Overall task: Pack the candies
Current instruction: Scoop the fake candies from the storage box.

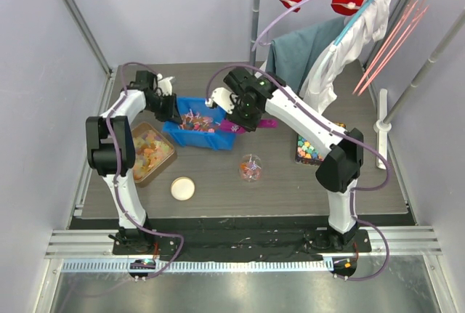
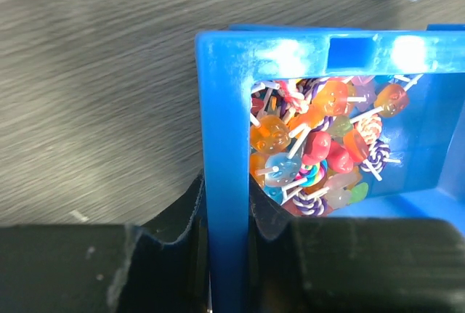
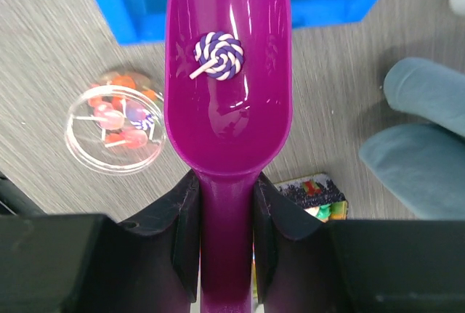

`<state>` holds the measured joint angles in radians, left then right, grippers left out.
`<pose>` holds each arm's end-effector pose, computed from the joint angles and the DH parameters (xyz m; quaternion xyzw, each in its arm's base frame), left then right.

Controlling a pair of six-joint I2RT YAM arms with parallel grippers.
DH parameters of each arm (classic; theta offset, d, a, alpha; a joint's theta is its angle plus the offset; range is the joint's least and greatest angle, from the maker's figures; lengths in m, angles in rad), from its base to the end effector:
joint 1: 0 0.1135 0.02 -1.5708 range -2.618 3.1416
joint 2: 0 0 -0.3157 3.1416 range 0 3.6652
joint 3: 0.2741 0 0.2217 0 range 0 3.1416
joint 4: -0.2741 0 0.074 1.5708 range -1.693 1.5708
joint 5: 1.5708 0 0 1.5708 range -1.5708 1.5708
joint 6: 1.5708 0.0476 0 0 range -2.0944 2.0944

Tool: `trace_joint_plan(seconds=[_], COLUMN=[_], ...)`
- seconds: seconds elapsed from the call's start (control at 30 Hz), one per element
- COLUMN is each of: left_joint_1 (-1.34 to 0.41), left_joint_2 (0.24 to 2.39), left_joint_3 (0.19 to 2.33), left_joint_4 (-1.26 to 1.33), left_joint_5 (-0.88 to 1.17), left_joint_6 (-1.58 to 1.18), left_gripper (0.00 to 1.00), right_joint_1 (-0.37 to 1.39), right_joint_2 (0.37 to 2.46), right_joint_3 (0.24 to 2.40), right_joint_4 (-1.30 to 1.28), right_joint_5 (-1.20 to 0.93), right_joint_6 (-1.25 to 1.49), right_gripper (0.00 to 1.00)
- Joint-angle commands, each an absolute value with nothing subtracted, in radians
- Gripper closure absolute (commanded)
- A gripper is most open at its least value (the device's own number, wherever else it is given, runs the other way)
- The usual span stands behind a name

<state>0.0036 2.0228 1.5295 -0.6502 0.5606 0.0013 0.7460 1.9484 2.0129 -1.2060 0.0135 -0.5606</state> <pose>0.4217 -0.0238 0.2453 0.0576 0.9392 -0.2699 0.2044 0.2914 0.2684 0.3700 -0.5927 0.7767 0.0131 0.2127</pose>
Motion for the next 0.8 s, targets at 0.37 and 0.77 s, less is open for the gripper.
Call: trace_joint_plan(seconds=[0.37,0.77], left_joint_1=[-0.121,-0.149], left_joint_2=[1.888,1.852], left_joint_3=[1.572,1.583], left_joint_4=[-0.651,-0.626], left_joint_5=[0.396,0.339], left_joint_6=[0.086,0.008], left_gripper=[1.00,1.00], right_joint_1=[0.755,0.779], right_joint_2=[2.062,2.152], right_joint_3=[2.109,2.105], right_joint_4=[-1.242,-1.290], right_joint_5=[0.081,0.088], right_joint_6=[-0.543,-0.543], right_gripper=[0.99,0.99])
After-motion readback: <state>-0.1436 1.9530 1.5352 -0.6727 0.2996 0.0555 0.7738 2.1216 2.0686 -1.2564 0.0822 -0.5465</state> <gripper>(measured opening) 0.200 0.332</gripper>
